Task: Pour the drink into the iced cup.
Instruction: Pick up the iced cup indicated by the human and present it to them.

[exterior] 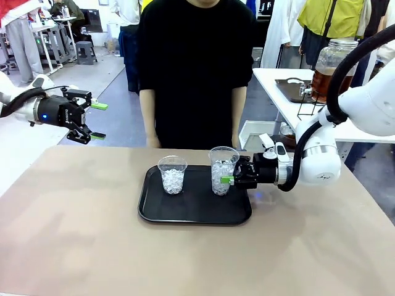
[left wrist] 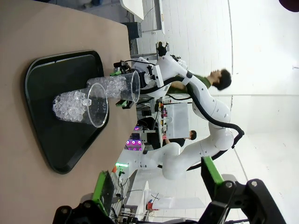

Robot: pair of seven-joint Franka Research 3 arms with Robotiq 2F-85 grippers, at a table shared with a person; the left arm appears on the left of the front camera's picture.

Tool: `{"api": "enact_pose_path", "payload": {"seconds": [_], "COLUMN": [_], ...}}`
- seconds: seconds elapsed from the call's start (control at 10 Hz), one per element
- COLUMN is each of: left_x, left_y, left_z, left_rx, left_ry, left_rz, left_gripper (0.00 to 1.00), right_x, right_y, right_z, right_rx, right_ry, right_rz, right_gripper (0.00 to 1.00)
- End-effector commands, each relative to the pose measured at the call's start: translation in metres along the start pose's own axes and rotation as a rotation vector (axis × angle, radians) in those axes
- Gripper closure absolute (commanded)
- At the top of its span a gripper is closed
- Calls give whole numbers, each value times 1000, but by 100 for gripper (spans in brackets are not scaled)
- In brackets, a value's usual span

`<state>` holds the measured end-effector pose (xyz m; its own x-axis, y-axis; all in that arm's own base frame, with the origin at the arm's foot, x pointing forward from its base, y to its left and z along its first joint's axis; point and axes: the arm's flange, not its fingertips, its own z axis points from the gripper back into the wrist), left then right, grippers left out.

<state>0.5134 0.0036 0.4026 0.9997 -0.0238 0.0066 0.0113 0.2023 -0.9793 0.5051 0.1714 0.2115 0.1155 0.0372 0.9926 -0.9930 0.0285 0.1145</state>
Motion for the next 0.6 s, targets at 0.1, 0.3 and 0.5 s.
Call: {"api": "enact_pose_path", "payload": {"seconds": [0.1,0.3,0.5], "left_x": [0,0,0], "left_y": [-1,-1,-1], "left_z": [1,1,1], "left_rx": [-5,-5,-5], "left_ry": [-2,-2,-2], "left_rz": [-4,-4,-4], "left_gripper": [0,0,0], "right_x": [1,-1,-4], "right_y": [-3,-4,-5], "right_z": [-13,-15,-21], "right_rx": [-15,-24,-30], "right_ry": [-8,-4,1], "right_rz": [-23,-29,-35], "right_gripper": [0,0,0]}}
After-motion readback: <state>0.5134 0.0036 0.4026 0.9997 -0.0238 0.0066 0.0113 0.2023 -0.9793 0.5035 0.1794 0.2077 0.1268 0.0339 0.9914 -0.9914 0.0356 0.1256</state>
